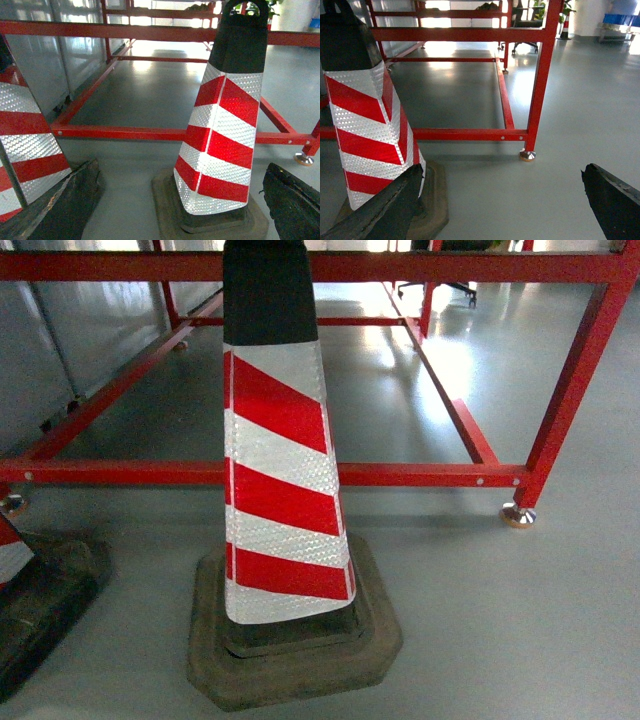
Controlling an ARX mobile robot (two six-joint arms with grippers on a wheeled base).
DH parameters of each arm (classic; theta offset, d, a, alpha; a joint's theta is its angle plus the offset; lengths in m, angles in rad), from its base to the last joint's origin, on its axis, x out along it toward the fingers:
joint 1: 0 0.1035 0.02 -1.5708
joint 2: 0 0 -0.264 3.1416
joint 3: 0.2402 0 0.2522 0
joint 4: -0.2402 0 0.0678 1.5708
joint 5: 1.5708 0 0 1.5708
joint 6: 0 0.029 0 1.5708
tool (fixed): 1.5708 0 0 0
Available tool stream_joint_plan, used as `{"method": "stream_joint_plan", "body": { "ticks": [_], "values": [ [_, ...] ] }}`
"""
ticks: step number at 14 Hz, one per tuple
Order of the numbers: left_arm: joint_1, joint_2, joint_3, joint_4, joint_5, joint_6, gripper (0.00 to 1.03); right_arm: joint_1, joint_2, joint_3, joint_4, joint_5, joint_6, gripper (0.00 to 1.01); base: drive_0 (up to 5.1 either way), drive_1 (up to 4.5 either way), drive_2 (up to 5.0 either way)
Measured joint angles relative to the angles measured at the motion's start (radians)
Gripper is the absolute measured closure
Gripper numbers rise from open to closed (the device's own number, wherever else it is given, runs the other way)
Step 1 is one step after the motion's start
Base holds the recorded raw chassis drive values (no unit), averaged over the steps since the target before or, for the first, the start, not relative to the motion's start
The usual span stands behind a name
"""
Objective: Pick blue part to blue bin on bottom shelf
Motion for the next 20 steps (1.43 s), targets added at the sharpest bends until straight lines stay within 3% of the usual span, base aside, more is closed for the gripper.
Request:
{"method": "stream_joint_plan", "body": {
  "ticks": [20],
  "values": [
    [0.000, 0.000, 0.000, 0.000, 0.000, 0.000, 0.05, 0.000, 0.000, 0.000, 0.000, 0.000, 0.000, 0.03, 0.0, 0.00, 0.0]
  ]
}}
